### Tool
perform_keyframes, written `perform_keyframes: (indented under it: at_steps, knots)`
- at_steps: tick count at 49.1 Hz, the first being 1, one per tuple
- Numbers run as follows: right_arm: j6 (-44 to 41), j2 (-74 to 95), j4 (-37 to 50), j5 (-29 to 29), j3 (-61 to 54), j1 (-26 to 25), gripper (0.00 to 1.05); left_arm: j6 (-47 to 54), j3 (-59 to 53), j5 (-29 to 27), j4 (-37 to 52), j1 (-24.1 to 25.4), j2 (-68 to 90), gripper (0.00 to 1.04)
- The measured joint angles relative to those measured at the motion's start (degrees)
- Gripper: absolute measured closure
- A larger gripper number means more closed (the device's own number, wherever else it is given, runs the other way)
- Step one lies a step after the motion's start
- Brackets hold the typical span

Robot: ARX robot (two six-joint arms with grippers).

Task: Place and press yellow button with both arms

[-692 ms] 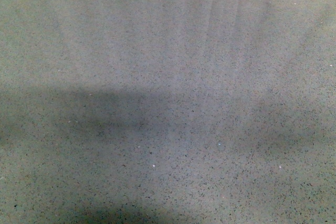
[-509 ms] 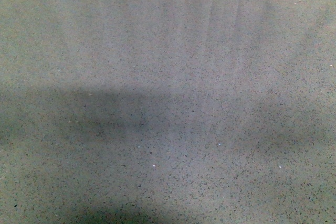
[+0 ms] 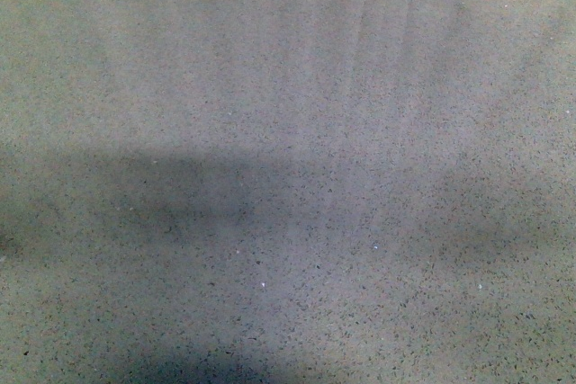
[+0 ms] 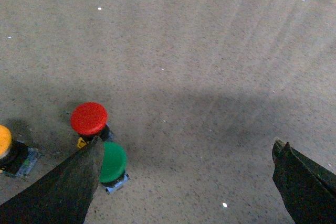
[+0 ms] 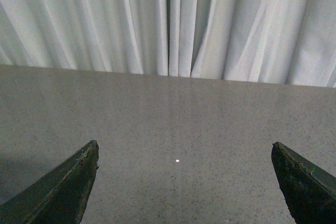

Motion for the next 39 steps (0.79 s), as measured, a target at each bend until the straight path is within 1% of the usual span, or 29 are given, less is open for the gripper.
perform_keyframes:
  at_steps: [7,10,15,20,26,30,39]
  knots:
    - [0.0,0.0,0.0,0.0,0.0,0.0,0.09,1.9,1.9,-0.9,18.6,6.7,19.7,0.09]
    - [0.0,0.0,0.0,0.0,0.0,0.0,0.09,2.8,3.5,-2.9,27.0,10.2,30.1,0.09]
    - [0.0,0.0,0.0,0.0,0.0,0.0,0.09,3.8,6.2,-5.0,36.0,14.3,44.2,0.09]
    - [0.0,0.0,0.0,0.0,0.0,0.0,0.09,4.0,8.7,-6.8,41.0,17.9,53.1,0.09]
    - [0.0,0.0,0.0,0.0,0.0,0.0,0.09,4.9,10.3,-7.8,43.9,21.6,59.3,0.09]
    - [0.0,0.0,0.0,0.0,0.0,0.0,0.09,5.5,10.6,-8.0,45.0,22.8,62.3,0.09]
    - [0.0,0.0,0.0,0.0,0.0,0.0,0.09,6.2,10.6,-8.0,47.1,23.6,66.4,0.09]
